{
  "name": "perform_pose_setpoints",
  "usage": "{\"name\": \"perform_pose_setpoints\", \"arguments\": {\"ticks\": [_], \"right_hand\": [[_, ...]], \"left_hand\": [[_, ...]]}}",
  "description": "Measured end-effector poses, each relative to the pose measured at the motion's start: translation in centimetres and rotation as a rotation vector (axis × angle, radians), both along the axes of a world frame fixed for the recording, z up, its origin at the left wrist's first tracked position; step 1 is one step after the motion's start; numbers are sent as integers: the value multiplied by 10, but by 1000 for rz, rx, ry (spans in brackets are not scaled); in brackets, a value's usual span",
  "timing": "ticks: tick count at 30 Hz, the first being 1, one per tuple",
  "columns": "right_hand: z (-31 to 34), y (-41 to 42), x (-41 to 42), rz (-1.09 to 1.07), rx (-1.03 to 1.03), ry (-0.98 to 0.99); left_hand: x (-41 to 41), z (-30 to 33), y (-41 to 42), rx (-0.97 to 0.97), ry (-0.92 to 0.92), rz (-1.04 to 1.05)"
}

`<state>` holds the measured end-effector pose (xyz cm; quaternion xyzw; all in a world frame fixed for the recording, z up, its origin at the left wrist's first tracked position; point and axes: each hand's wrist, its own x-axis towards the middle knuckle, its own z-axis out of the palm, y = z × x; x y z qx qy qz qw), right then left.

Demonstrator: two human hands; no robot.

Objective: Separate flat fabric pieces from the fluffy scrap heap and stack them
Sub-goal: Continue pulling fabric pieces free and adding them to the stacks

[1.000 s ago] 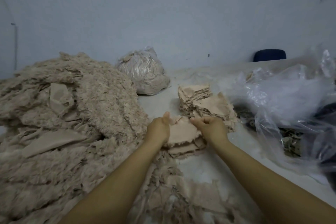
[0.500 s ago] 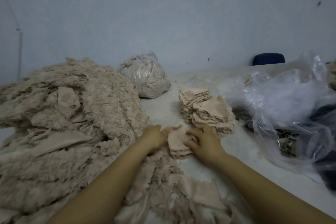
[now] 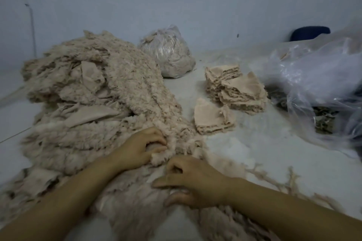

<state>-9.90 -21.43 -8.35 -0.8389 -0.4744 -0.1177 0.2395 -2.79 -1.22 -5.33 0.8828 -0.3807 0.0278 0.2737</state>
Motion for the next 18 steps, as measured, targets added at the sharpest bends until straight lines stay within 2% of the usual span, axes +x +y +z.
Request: {"name": "perform_pose_setpoints", "arguments": {"ticks": [3,5,8,10,11,14,15,17,18], "right_hand": [[-3,12,2,-17,70,74],[-3,8,7,-135,186,150],[5,-16,18,-432,477,321],[8,-31,26,-578,643,455],[7,-36,30,-625,750,513],[8,-43,38,-735,971,640],[9,-44,39,-709,1030,705],[12,-44,37,-559,1169,930],[13,-44,34,-488,1173,1010]], "left_hand": [[6,-13,-4,-47,-59,108],[10,-18,-15,-85,-76,171],[12,-10,-28,-338,-42,207],[6,1,-28,-504,48,120],[2,6,-27,-464,124,47],[-5,4,-27,-40,203,-35],[-6,-1,-30,-30,219,-13],[-7,-2,-35,-181,255,73],[-5,-1,-36,-221,253,98]]}}
